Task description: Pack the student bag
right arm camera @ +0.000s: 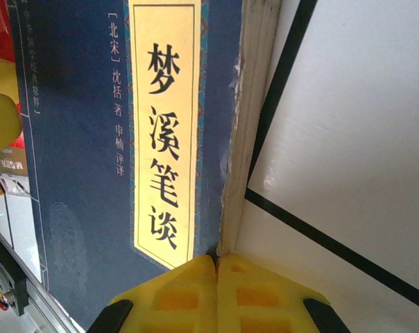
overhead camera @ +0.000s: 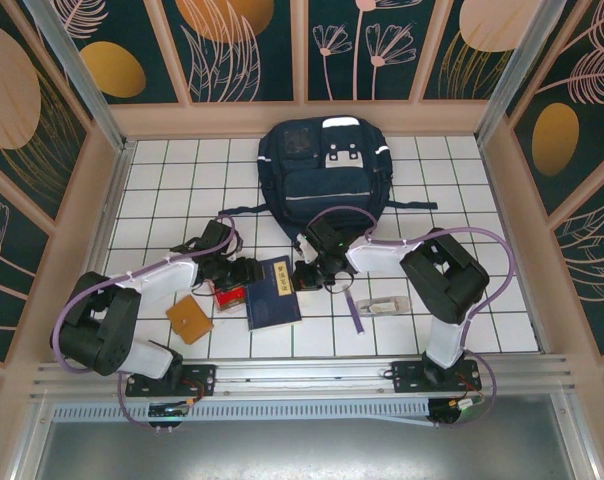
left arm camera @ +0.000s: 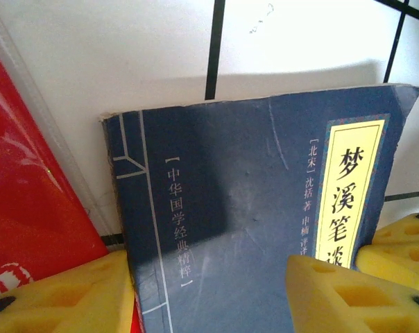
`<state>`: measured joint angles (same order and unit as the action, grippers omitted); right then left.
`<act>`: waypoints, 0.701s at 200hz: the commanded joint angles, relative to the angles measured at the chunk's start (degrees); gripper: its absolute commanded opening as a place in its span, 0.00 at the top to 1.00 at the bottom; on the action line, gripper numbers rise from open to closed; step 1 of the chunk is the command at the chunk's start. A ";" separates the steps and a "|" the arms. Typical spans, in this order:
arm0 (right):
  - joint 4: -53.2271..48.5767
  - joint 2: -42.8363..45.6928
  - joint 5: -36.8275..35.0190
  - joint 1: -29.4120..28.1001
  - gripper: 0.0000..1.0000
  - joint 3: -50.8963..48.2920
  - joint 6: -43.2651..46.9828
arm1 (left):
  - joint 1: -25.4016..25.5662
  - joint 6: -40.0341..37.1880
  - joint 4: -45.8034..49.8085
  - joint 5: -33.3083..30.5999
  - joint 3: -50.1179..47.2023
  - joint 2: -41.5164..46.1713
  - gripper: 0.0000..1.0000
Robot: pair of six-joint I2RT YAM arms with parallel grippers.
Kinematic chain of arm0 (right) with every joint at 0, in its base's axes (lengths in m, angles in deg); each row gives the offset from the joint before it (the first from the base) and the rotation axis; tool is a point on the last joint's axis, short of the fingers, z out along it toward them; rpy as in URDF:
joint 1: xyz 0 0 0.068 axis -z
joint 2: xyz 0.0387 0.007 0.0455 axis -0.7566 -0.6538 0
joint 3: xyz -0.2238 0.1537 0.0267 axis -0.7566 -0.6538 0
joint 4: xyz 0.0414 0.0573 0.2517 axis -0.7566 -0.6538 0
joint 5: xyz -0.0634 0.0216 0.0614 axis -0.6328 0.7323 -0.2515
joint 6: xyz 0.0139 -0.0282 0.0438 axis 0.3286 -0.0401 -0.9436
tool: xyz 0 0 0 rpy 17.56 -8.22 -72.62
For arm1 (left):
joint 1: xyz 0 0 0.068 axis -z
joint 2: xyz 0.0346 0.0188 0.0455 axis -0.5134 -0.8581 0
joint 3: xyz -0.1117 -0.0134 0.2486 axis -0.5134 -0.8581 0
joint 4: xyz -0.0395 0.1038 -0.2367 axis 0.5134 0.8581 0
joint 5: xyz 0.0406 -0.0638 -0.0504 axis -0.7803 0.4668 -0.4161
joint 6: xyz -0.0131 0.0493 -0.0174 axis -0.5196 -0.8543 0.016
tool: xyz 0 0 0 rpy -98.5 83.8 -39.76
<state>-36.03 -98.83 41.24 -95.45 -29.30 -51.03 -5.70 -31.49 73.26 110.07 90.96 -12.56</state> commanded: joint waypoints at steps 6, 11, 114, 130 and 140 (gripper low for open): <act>4.63 -3.53 4.03 -1.91 1.00 -0.79 2.23 | 2.85 0.69 -12.19 24.77 -0.89 1.29 0.45; 4.65 -3.64 4.13 -1.81 1.00 -0.69 2.37 | 2.89 0.57 -11.96 24.53 -0.98 1.61 0.45; 4.67 -3.82 3.01 -1.53 1.00 -0.79 3.62 | 2.76 0.28 -7.49 17.36 -1.38 4.15 0.78; 5.12 -3.47 3.60 -1.18 1.00 -1.16 3.86 | 2.76 0.97 -8.75 18.82 -1.86 4.74 0.82; 5.57 -3.03 4.09 -0.97 1.00 -1.56 4.05 | 2.76 0.99 -8.72 19.69 -1.68 5.06 0.83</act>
<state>-36.93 -98.87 42.31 -94.77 -29.30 -49.22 -6.05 -32.21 73.87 108.26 88.69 -9.24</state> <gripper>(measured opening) 0.038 0.179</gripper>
